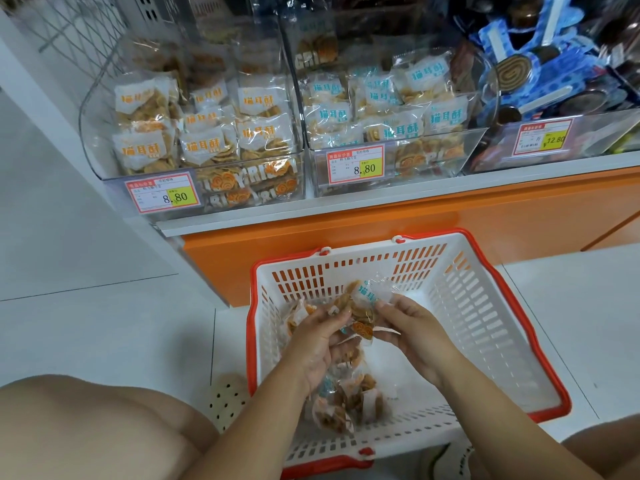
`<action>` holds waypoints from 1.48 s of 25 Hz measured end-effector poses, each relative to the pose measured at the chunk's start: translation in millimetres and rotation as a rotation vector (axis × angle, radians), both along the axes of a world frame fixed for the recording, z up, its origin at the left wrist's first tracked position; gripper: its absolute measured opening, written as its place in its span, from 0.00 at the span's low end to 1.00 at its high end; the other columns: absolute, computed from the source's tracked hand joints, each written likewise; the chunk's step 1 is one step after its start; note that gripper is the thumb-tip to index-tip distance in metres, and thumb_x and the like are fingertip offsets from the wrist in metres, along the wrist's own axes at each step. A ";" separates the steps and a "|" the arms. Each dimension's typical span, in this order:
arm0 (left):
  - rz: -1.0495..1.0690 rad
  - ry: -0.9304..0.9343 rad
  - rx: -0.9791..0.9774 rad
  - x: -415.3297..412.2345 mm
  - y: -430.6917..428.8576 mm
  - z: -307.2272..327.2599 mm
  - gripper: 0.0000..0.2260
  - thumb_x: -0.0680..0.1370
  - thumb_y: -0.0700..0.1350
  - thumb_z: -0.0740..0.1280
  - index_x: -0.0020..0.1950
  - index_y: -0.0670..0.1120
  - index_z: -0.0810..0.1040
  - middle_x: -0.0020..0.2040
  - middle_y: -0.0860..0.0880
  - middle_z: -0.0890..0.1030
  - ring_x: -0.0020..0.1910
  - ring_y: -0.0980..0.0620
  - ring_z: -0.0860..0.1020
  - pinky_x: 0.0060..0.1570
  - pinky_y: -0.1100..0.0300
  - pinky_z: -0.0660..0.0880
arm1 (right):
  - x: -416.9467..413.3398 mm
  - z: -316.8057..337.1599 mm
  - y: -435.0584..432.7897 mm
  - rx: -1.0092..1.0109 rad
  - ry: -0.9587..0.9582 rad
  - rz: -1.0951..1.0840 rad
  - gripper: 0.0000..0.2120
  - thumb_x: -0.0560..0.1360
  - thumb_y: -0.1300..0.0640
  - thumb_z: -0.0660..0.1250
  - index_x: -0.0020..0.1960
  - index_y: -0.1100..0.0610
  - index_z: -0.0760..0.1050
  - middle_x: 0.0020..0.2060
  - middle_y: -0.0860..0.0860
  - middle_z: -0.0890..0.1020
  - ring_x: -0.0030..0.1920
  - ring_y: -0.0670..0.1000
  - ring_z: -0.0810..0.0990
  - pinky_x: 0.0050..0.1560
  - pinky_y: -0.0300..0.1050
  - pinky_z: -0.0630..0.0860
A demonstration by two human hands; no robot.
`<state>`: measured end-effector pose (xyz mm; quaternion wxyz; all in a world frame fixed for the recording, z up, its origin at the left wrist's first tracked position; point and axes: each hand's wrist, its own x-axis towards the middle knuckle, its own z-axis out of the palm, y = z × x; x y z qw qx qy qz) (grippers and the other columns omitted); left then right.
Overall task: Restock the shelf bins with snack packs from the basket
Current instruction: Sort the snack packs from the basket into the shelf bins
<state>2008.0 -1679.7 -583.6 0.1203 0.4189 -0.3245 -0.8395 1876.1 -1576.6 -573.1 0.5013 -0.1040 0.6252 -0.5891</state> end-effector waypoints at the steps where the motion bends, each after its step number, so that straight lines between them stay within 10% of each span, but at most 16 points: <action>1: 0.021 0.017 -0.003 -0.4 -0.3 2.7 0.14 0.77 0.39 0.69 0.63 0.44 0.77 0.54 0.43 0.84 0.52 0.45 0.83 0.50 0.52 0.81 | 2.1 4.1 -1.3 -0.016 0.003 0.002 0.11 0.78 0.59 0.66 0.59 0.57 0.79 0.51 0.54 0.85 0.50 0.53 0.84 0.53 0.48 0.79; 8: 0.037 0.001 -0.215 -19.7 -17.1 63.0 0.11 0.76 0.38 0.70 0.58 0.43 0.80 0.51 0.42 0.85 0.50 0.43 0.84 0.47 0.51 0.82 | -0.8 57.1 -19.3 -0.155 0.160 -0.037 0.13 0.75 0.64 0.68 0.59 0.56 0.78 0.44 0.53 0.85 0.45 0.52 0.84 0.45 0.42 0.79; 13: -0.111 -0.164 -1.013 -28.5 -54.1 169.0 0.06 0.77 0.53 0.69 0.53 0.59 0.78 0.45 0.62 0.82 0.45 0.68 0.79 0.38 0.74 0.75 | -30.6 156.0 -49.5 -0.317 0.442 -0.062 0.09 0.73 0.64 0.70 0.49 0.53 0.77 0.32 0.47 0.77 0.35 0.46 0.76 0.37 0.31 0.73; 18: -0.084 -0.550 -1.720 -44.2 -116.0 209.1 0.26 0.80 0.61 0.57 0.77 0.60 0.57 0.72 0.65 0.62 0.71 0.63 0.62 0.70 0.64 0.53 | -89.5 227.8 -123.7 -0.199 0.861 -0.166 0.18 0.74 0.56 0.72 0.58 0.51 0.68 0.35 0.44 0.76 0.38 0.43 0.77 0.42 0.42 0.71; 27: -0.239 -0.648 -1.706 -53.3 -152.8 188.9 0.30 0.80 0.65 0.49 0.79 0.59 0.43 0.79 0.63 0.48 0.77 0.60 0.47 0.74 0.59 0.45 | -118.7 233.5 -263.1 0.345 1.141 0.301 0.22 0.80 0.49 0.63 0.68 0.63 0.71 0.62 0.60 0.77 0.59 0.58 0.76 0.53 0.42 0.69; 32: -0.210 -0.605 -1.692 -54.0 -152.4 190.0 0.30 0.81 0.63 0.53 0.79 0.59 0.46 0.77 0.65 0.52 0.74 0.64 0.48 0.70 0.63 0.44 | -111.6 231.6 -263.1 0.385 1.263 0.221 0.22 0.77 0.45 0.66 0.60 0.63 0.75 0.49 0.58 0.79 0.55 0.57 0.79 0.46 0.42 0.69; 37: 0.209 -0.335 -1.824 -42.8 -115.1 175.8 0.19 0.80 0.54 0.60 0.70 0.54 0.71 0.62 0.63 0.71 0.64 0.66 0.65 0.67 0.68 0.59 | -75.9 239.0 -174.2 -0.300 1.287 -0.234 0.17 0.79 0.54 0.65 0.67 0.52 0.72 0.54 0.47 0.79 0.53 0.42 0.77 0.51 0.27 0.69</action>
